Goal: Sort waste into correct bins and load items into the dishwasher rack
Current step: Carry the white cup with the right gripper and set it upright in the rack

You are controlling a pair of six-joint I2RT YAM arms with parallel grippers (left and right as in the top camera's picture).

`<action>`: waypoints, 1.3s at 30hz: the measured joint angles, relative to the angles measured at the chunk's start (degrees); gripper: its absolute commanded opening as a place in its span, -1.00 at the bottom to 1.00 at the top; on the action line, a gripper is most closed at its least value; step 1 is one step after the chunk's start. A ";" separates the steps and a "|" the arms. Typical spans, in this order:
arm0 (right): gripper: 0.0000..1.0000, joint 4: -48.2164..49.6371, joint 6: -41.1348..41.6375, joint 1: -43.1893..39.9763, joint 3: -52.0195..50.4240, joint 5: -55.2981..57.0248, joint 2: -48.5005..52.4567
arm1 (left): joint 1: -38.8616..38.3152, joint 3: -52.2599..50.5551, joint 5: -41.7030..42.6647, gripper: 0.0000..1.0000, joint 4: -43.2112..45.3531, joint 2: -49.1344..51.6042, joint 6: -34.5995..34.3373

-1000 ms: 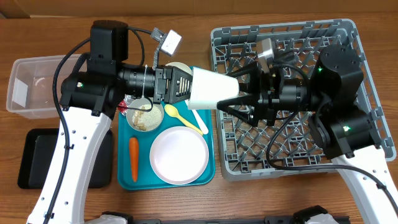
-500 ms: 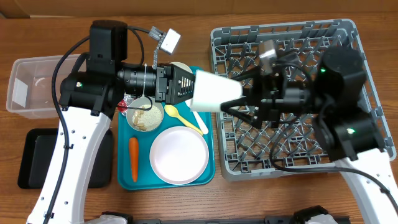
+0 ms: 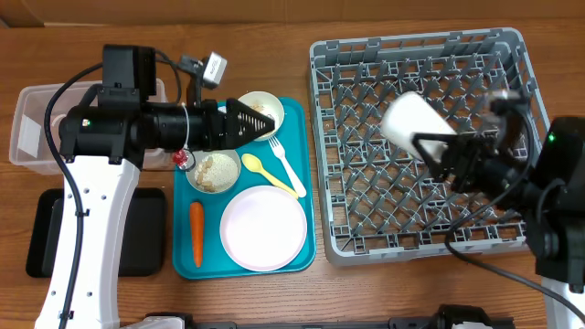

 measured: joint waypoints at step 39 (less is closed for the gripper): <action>0.57 -18.03 6.88 -6.56 3.56 30.36 26.56 | 0.00 0.00 -15.13 0.57 -5.99 0.00 1.70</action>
